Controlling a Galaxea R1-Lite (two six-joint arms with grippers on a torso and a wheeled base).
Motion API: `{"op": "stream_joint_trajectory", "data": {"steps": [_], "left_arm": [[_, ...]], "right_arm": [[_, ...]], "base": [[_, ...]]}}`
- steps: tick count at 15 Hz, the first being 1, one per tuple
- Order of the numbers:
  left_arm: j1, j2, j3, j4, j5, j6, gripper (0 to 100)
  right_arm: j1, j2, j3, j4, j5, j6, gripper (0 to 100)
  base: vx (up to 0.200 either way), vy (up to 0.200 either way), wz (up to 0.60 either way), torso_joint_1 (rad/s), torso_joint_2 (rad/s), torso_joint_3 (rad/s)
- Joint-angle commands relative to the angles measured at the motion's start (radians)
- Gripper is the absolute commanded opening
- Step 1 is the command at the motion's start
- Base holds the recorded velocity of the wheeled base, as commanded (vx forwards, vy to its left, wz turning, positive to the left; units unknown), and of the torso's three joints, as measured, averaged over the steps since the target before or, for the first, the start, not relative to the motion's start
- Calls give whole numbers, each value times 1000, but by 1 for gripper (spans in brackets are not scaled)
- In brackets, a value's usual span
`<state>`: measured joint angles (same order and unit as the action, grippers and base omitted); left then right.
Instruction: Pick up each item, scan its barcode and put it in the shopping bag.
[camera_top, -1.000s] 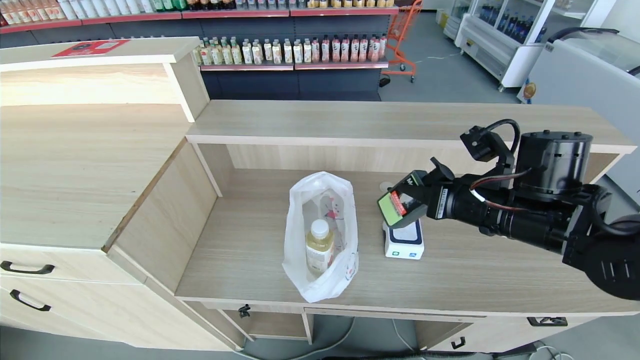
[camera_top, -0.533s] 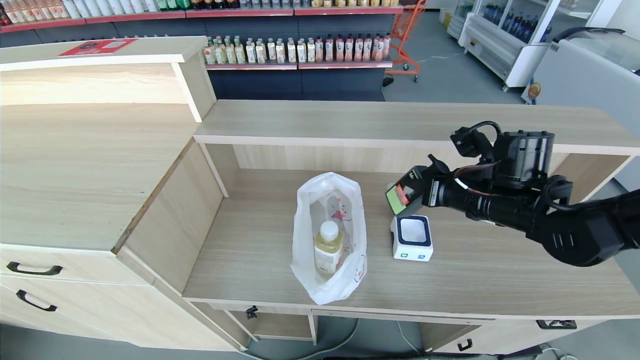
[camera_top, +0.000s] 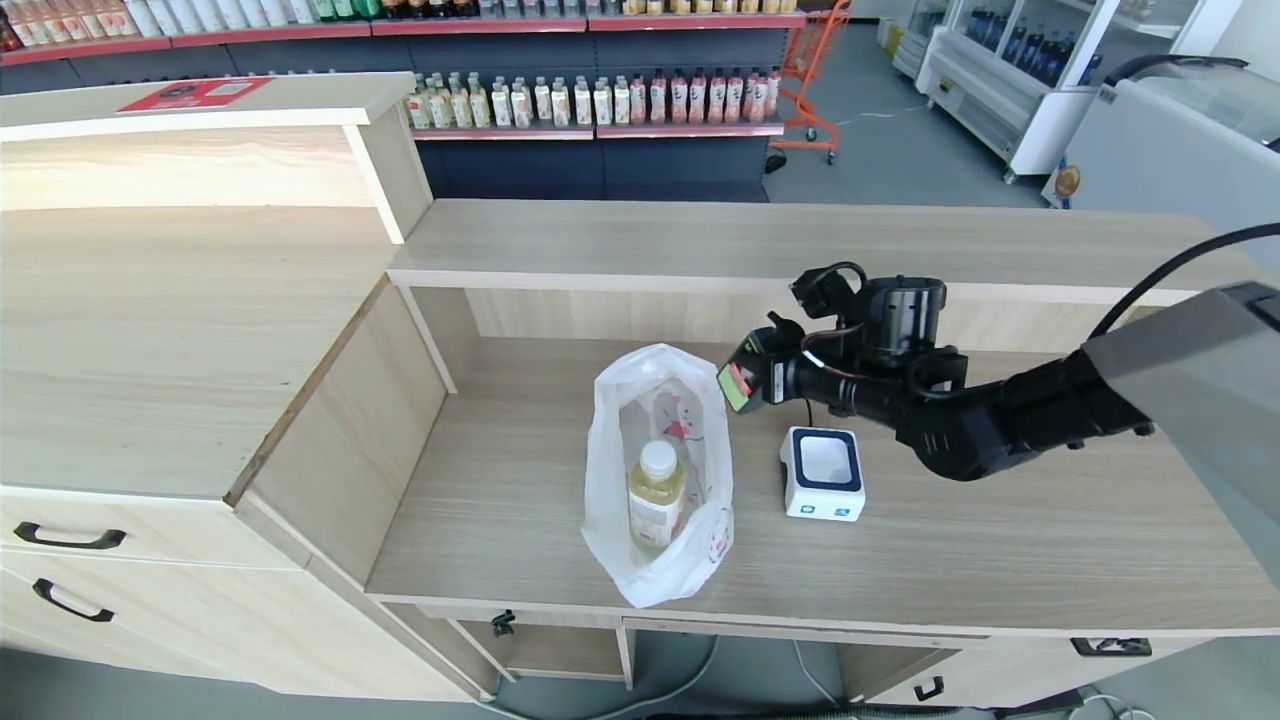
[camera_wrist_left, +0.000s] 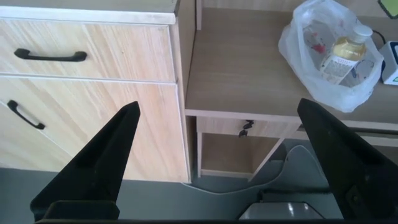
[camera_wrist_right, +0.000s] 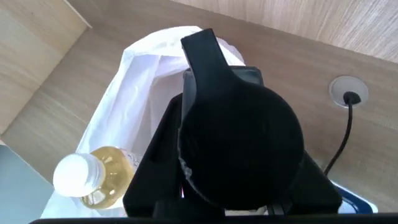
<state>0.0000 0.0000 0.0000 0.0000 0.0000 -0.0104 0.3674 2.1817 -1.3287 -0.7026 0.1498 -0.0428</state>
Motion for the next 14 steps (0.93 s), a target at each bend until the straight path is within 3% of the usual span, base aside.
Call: {"op": "stream_joint_trajectory", "data": {"steps": [1,6,11,12,14], "left_arm": [[0,2,0,0,0,0,100],[0,2,0,0,0,0,100],[0,2,0,0,0,0,100],[0,2,0,0,0,0,100],[0,2,0,0,0,0,100]], "right_arm": [[38,214,-202,-8,19,-39,0],[116,366,-290,-12,59,-91,0],[120,418,-307,-15,59,-164,0],[120,420,-305,-15,59,-163,100],[119,428,-307,-18,57,-163,100]], "base": [[0,0,0,0,0,0],[0,0,0,0,0,0],[0,0,0,0,0,0],[0,0,0,0,0,0],[0,0,0,0,0,0]]}}
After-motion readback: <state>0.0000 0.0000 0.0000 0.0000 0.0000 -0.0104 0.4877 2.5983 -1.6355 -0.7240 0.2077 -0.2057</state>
